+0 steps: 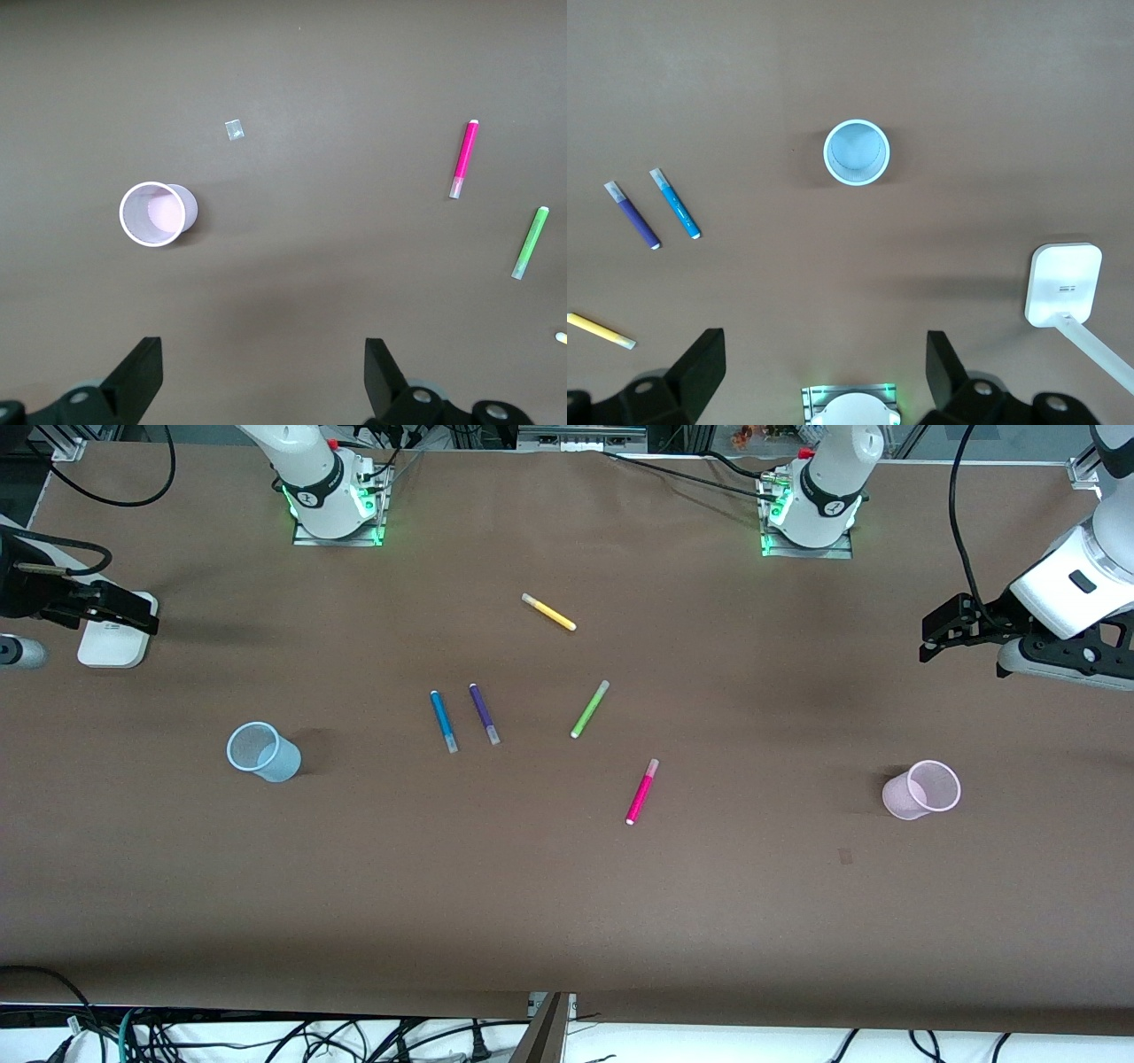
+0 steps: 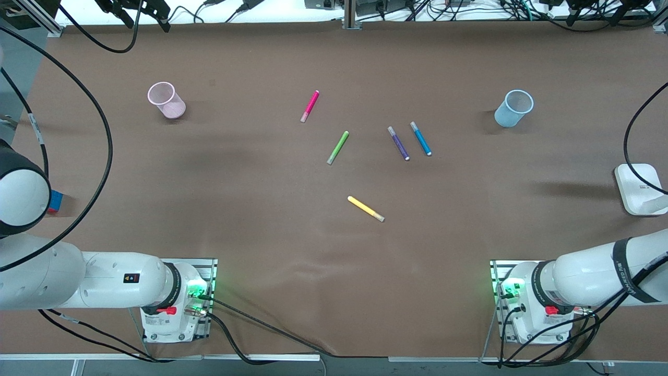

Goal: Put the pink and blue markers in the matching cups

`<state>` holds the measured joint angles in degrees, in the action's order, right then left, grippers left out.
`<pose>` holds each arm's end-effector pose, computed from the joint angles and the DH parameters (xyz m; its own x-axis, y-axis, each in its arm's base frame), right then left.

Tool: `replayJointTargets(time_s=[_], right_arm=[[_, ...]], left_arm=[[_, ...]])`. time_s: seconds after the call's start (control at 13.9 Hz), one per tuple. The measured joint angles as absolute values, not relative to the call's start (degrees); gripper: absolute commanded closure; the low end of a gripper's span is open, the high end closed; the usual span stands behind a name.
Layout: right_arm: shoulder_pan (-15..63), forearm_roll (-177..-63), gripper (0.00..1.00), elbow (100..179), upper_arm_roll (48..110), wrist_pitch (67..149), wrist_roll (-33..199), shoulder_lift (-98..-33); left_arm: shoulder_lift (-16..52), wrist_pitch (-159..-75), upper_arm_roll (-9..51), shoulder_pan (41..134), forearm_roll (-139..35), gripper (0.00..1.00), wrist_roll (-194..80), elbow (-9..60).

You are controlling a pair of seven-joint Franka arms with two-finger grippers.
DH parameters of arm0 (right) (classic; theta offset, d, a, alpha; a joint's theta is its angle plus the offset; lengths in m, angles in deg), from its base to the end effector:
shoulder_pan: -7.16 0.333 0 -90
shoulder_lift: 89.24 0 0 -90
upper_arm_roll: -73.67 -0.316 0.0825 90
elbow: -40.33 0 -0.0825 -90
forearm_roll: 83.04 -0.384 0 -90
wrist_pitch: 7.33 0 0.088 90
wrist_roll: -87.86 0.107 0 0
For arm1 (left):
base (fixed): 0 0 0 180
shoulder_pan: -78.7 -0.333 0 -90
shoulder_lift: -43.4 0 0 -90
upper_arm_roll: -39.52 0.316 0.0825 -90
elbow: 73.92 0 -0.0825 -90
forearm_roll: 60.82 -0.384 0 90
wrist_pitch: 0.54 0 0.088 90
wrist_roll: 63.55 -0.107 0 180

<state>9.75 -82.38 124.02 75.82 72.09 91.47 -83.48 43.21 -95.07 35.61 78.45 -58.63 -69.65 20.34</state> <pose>0.5650 0.0041 0.6047 0.9833 -0.0580 -0.1728 -0.0543 -0.9982 0.0262 0.5596 -0.0396 0.5944 0.9860 -0.1665 0.0054 -0.1666 -0.9853 0.0380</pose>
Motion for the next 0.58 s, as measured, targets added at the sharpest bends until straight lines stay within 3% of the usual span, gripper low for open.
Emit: replayJointTargets(time_s=[0.36,0.58], right_arm=[[12.75,-82.88,0.0,124.51,75.15,75.04,91.54,-76.55],[17.01,-83.98,0.0,124.71,74.95,78.22,91.6,-69.23]], left_arm=[[42.37,-95.2,34.87,78.91,-57.54,0.0,-71.04,20.52],[36.87,-100.73,30.38,79.49,-56.52,0.0,-71.0,21.88]])
